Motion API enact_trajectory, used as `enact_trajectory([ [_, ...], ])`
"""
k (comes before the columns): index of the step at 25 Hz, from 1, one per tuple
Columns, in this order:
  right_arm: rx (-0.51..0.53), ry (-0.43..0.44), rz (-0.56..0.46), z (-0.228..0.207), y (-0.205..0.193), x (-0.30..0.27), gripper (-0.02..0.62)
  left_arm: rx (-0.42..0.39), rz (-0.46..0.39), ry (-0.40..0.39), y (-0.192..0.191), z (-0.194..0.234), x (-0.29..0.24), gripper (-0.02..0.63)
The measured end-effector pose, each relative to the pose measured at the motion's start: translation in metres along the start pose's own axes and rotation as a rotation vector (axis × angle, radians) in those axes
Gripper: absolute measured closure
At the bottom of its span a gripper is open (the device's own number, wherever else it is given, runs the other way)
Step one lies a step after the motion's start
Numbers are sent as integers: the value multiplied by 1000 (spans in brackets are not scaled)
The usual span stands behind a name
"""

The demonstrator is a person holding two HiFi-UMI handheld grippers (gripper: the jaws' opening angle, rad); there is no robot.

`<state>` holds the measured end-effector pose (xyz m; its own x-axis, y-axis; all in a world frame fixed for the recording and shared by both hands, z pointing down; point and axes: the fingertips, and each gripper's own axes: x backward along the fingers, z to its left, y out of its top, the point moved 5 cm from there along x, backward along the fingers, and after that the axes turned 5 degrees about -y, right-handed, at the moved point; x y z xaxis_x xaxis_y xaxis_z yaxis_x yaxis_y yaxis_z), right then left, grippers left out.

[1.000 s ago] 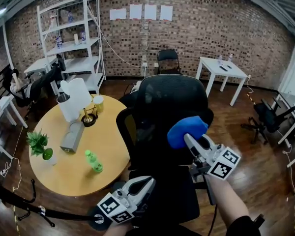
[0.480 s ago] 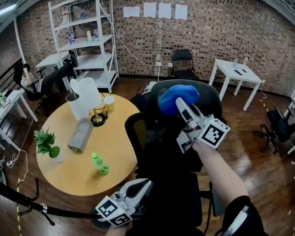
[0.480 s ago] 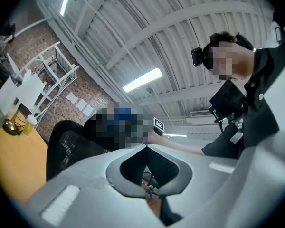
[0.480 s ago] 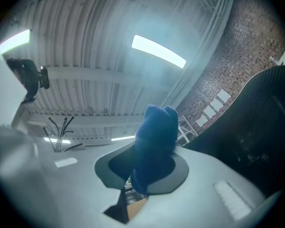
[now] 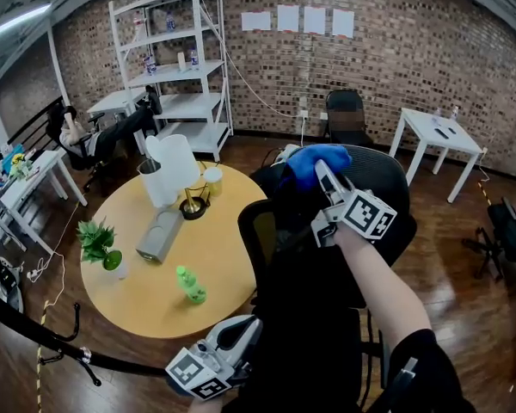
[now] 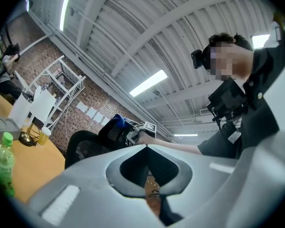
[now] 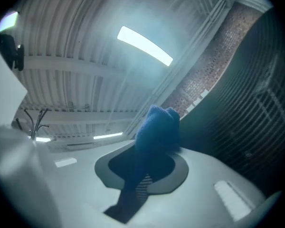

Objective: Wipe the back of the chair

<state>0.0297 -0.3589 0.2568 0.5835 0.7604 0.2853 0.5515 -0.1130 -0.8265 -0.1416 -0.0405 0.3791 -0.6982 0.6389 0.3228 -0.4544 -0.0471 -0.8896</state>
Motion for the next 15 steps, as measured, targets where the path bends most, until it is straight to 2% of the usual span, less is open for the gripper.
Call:
enact_trajectory([
  [5, 41, -81, -31, -30, 19, 24, 541, -4, 4, -14, -4, 13, -12, 606],
  [15, 112, -204, -66, -69, 61, 85, 541, 33, 15, -116, -14, 17, -51, 606],
])
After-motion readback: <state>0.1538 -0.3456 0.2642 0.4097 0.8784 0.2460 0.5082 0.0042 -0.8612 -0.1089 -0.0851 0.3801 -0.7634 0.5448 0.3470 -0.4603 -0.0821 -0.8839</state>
